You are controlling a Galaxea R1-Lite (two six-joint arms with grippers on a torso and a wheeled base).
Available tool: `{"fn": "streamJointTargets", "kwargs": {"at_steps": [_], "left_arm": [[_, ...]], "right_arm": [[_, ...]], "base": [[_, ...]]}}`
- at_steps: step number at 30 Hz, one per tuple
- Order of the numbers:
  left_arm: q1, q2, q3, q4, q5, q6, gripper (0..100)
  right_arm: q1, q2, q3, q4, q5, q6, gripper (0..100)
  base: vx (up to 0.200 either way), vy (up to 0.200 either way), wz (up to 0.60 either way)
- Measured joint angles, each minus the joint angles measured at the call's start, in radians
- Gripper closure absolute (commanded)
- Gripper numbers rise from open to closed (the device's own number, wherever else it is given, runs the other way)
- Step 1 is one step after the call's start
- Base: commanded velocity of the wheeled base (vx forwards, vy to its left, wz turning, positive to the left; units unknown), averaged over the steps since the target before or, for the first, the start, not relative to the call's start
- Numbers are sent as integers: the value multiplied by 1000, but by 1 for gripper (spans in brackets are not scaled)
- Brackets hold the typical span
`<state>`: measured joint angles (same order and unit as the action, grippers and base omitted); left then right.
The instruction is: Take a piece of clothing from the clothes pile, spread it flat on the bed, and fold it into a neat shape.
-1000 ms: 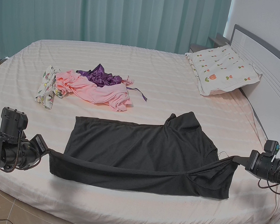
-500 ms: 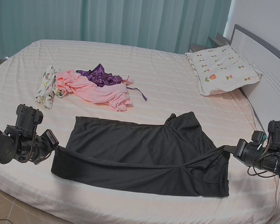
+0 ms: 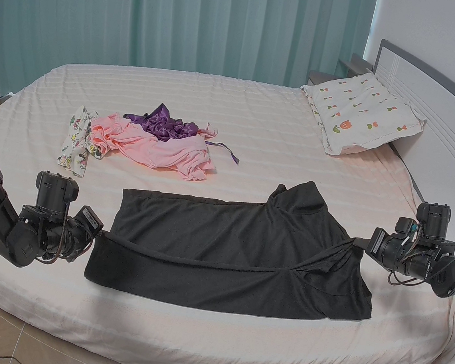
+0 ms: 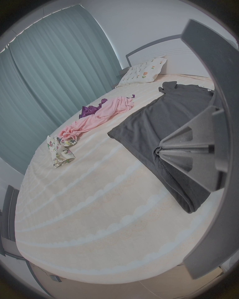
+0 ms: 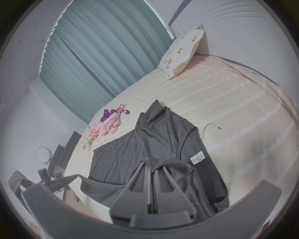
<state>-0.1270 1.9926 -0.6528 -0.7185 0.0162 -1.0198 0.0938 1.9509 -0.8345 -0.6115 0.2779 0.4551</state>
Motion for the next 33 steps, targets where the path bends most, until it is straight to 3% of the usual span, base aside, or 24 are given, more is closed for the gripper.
{"fn": "streamJointTargets", "kwargs": {"at_steps": [14,15,33], "left_arm": [[9,103,-54,-10,-1,0,100],[9,111,-64,-10,-2,0,0],[58,122,-80,-10,-4,-1,0]], "right_arm": [[4,104,-35,-121,1,123,100],[4,113,-33,-124,2,127,100],[9,58,53,-105,23,130,100]], "base": [[0,0,0],[0,0,0],[0,0,0]]}}
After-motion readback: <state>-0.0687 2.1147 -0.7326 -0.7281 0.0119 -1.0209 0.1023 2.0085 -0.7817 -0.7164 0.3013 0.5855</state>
